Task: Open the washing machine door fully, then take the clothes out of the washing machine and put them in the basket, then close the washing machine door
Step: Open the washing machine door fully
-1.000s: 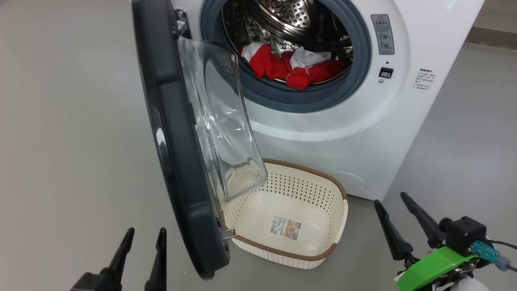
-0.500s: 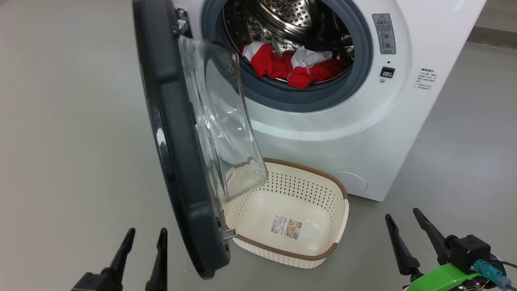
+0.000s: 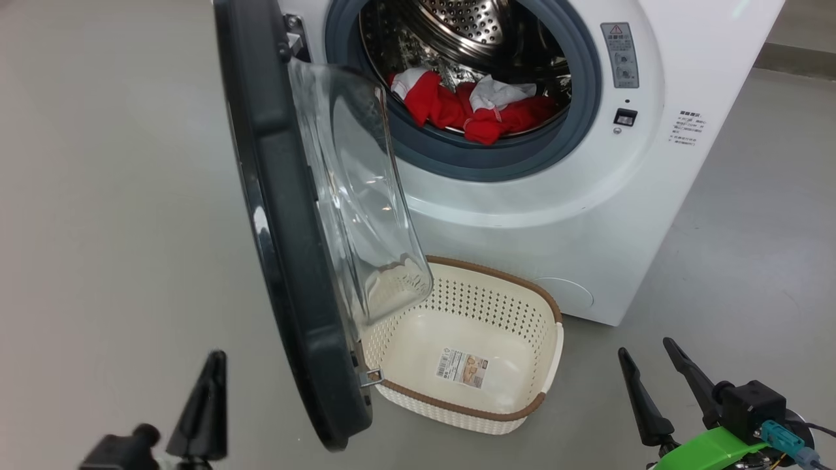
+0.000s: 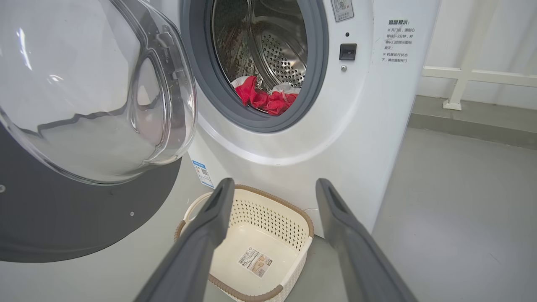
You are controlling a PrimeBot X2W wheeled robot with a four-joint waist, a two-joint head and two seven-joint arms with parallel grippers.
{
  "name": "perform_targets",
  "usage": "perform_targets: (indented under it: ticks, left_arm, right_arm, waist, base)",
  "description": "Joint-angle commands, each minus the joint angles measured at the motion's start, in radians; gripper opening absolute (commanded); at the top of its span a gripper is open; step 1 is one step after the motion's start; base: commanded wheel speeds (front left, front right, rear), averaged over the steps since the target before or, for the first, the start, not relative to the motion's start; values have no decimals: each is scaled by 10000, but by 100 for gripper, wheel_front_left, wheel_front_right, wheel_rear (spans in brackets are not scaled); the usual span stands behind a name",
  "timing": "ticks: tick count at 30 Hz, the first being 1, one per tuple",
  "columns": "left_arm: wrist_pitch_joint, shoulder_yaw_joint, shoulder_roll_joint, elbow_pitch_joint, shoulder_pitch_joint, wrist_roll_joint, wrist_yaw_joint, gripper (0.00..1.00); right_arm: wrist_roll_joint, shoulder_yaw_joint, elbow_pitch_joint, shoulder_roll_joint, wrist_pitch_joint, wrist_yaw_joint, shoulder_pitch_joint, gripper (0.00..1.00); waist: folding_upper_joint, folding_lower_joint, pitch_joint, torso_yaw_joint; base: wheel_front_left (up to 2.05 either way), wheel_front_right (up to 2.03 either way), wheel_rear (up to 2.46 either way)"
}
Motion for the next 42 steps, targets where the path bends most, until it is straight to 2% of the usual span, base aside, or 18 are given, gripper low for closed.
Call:
perform_targets:
  ticks: [1,6,9,13,18,22,28,35,42]
  left_arm:
    - [-90,434,93,-438,-433,-135,71,0]
    - [-90,863,93,-2333,-673,-619,250,0]
    - [-90,690,93,-3647,-722,-705,351,0]
    - [-90,-99,93,-5115,-661,-593,444,0]
    - [-90,-1747,93,-5721,-378,-370,419,0]
    - [-90,-2977,93,-5299,-133,-302,281,0]
    - [-90,-4003,93,-3568,23,-621,146,0]
    - [-90,-4298,93,-1728,-349,-1030,296,0]
    - [-90,-4169,93,-801,-725,-1432,587,0]
  right_arm:
    - [-38,201,-261,-112,-122,62,-47,100]
    - [-52,227,-308,-124,-122,62,-49,100]
    - [-78,244,-334,-139,-122,62,-61,100]
    - [-97,242,-340,-147,-122,62,-57,100]
    - [-112,261,-341,-144,-122,62,-41,100]
    - [-121,275,-355,-136,-122,62,-59,100]
    - [-96,322,-354,-131,-122,62,-84,100]
    - [-73,349,-370,-129,-122,62,-116,100]
    - [-99,303,-417,-122,-122,62,-163,100]
  waist:
    - [0,0,-8,6]
    - [0,0,3,27]
    - [0,0,2,20]
    - [0,0,-15,-2]
    - [0,0,-45,-34]
    - [0,0,-41,-62]
    - [0,0,-47,-100]
    - [0,0,-5,-157]
    - [0,0,79,-187]
  base:
    - [0,0,0]
    - [0,0,0]
    - [0,0,0]
    - [0,0,0]
    - [0,0,0]
    - [0,0,0]
    - [0,0,0]
    - [0,0,0]
    - [0,0,0]
